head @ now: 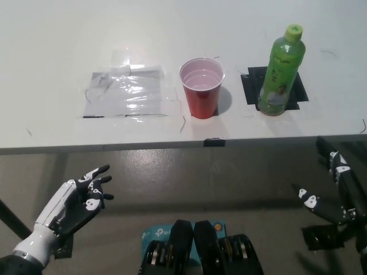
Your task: The robot uses its right hand to pick up a bottle kept in the middle of the desk and tilt it into a cup kept next to it to pour water out
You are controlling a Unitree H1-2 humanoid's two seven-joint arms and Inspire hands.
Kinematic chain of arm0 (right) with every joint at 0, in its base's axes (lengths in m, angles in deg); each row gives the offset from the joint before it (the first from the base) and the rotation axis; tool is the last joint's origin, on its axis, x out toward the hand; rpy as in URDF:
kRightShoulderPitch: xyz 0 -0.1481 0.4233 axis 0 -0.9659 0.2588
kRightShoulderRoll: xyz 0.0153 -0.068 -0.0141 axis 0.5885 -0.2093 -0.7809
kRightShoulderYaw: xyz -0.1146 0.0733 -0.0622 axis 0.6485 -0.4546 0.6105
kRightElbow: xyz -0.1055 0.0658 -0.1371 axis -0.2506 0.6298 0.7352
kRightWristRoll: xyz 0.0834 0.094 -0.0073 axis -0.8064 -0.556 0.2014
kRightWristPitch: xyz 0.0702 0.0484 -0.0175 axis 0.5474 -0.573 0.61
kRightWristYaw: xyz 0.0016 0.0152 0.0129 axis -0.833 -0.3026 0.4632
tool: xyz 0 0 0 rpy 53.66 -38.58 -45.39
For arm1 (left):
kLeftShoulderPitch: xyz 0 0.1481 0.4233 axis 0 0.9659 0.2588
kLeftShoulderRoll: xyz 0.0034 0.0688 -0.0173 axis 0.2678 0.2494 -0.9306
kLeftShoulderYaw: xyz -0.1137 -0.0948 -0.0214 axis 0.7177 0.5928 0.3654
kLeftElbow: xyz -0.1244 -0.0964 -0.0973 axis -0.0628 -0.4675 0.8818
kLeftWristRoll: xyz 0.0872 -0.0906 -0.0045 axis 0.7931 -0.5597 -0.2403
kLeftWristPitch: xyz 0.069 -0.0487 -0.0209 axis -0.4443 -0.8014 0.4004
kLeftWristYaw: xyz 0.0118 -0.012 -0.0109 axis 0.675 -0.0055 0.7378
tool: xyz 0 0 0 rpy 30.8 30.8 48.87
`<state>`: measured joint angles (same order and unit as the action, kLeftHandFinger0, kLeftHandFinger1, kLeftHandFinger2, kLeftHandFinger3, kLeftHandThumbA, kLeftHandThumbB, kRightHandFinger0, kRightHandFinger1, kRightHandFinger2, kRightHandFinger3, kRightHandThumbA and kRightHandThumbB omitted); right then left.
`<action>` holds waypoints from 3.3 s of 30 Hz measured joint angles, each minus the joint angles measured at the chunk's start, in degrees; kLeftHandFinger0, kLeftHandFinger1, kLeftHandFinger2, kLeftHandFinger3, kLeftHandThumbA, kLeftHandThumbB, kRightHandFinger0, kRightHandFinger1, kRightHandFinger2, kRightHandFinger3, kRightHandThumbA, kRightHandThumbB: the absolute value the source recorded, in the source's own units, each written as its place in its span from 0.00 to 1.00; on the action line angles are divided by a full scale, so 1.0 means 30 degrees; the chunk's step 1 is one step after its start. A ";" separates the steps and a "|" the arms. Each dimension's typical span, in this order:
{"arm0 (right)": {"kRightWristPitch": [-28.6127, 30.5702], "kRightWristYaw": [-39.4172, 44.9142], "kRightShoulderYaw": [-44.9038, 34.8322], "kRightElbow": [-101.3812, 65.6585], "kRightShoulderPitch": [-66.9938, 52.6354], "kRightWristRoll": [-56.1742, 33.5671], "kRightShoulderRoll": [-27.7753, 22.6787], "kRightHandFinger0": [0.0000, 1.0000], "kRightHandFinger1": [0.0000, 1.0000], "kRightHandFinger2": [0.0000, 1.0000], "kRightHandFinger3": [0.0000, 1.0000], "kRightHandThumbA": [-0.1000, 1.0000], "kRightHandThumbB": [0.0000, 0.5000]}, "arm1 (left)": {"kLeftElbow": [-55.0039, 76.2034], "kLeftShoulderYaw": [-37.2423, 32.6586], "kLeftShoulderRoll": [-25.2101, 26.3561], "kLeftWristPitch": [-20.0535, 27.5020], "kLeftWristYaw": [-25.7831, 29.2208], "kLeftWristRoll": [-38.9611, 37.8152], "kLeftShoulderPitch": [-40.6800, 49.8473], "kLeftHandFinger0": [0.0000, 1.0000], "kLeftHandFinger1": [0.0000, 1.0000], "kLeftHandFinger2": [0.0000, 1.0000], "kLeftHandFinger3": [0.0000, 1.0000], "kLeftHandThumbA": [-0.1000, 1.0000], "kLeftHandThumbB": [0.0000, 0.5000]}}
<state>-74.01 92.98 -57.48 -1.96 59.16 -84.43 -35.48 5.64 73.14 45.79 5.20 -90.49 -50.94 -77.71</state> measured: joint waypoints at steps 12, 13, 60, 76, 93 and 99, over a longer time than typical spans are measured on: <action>-0.1636 0.0000 -0.1348 -0.0289 0.4330 -0.0084 -0.0009 1.00 1.00 1.00 1.00 0.71 0.55 | 0.0072 0.0010 0.0001 -0.0065 -0.0005 -0.0004 -0.0051 0.73 0.92 1.00 1.00 0.67 0.29; -0.1777 0.0004 -0.1367 -0.0139 0.4694 -0.0087 -0.0010 1.00 1.00 1.00 1.00 0.73 0.60 | 0.0089 0.0009 0.0003 -0.0073 -0.0006 -0.0003 -0.0050 0.73 0.92 1.00 1.00 0.67 0.28; -0.6714 -0.2417 0.0278 0.8720 1.1151 0.2910 0.0783 1.00 1.00 1.00 1.00 0.94 0.99 | -0.0141 -0.0290 -0.0010 -0.0063 -0.0411 0.0023 -0.0200 0.75 0.91 1.00 1.00 0.64 0.24; -0.6687 -0.2647 0.1223 1.1211 1.1569 0.3821 0.0787 1.00 1.00 1.00 1.00 0.83 1.00 | -0.0137 -0.0443 -0.0009 -0.0061 -0.0563 0.0036 -0.0243 0.73 0.91 1.00 1.00 0.65 0.22; -0.6245 -0.3704 0.1543 1.2787 1.3509 0.4497 0.1424 1.00 1.00 1.00 1.00 0.85 1.00 | -0.0139 -0.0893 -0.0007 -0.0042 -0.0659 0.0149 -0.0201 0.74 0.91 1.00 1.00 0.68 0.26; -0.6140 -0.3701 0.1483 1.3092 1.3630 0.4496 0.1589 1.00 1.00 1.00 1.00 0.79 1.00 | -0.0142 -0.0899 -0.0007 -0.0035 -0.0670 0.0245 -0.0206 0.74 0.91 1.00 1.00 0.68 0.24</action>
<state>-92.43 81.88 -53.03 37.32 100.05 -70.94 -30.72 5.21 70.44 45.77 5.10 -92.50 -50.20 -78.33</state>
